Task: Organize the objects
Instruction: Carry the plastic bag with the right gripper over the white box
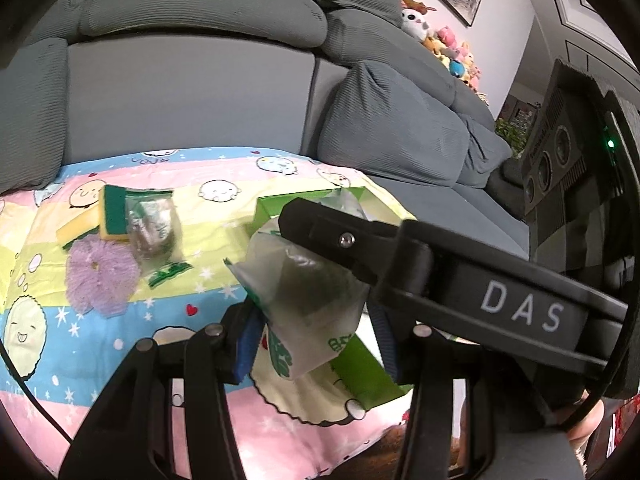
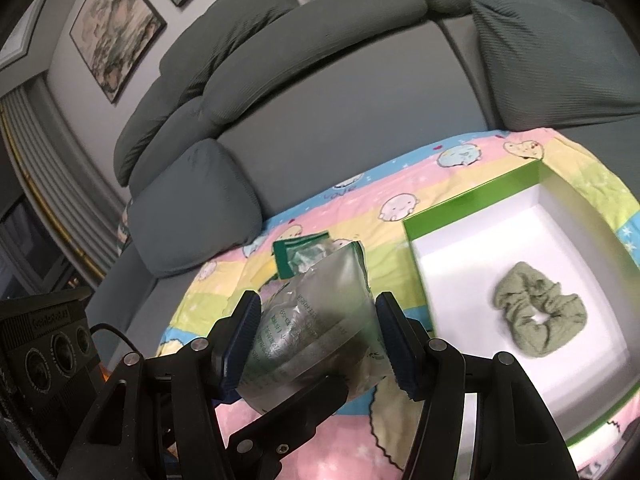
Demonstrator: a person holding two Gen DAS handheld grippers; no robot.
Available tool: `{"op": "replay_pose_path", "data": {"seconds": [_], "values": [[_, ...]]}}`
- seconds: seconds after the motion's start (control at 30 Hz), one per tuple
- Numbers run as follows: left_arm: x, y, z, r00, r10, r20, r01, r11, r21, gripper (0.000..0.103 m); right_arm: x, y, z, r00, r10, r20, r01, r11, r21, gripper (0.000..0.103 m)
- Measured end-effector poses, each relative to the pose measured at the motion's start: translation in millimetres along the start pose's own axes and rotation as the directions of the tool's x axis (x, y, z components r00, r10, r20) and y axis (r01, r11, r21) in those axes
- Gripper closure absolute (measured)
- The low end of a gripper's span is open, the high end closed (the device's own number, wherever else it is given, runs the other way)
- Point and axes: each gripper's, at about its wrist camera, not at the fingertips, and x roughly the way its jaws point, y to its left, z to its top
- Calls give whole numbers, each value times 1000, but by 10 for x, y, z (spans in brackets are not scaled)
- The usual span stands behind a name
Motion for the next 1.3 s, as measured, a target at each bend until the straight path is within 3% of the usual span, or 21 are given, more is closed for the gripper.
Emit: {"op": "replay_pose_path", "data": {"seconds": [0.57, 1.3], "values": [[306, -299, 5, 995, -77, -56, 79, 996, 45, 54, -247, -350, 1, 997, -69, 32, 66, 995, 72, 41], [790, -520, -28, 975, -160, -155, 171, 984, 56, 54, -321, -889, -14, 990, -141, 13, 136, 973, 189, 41]]}}
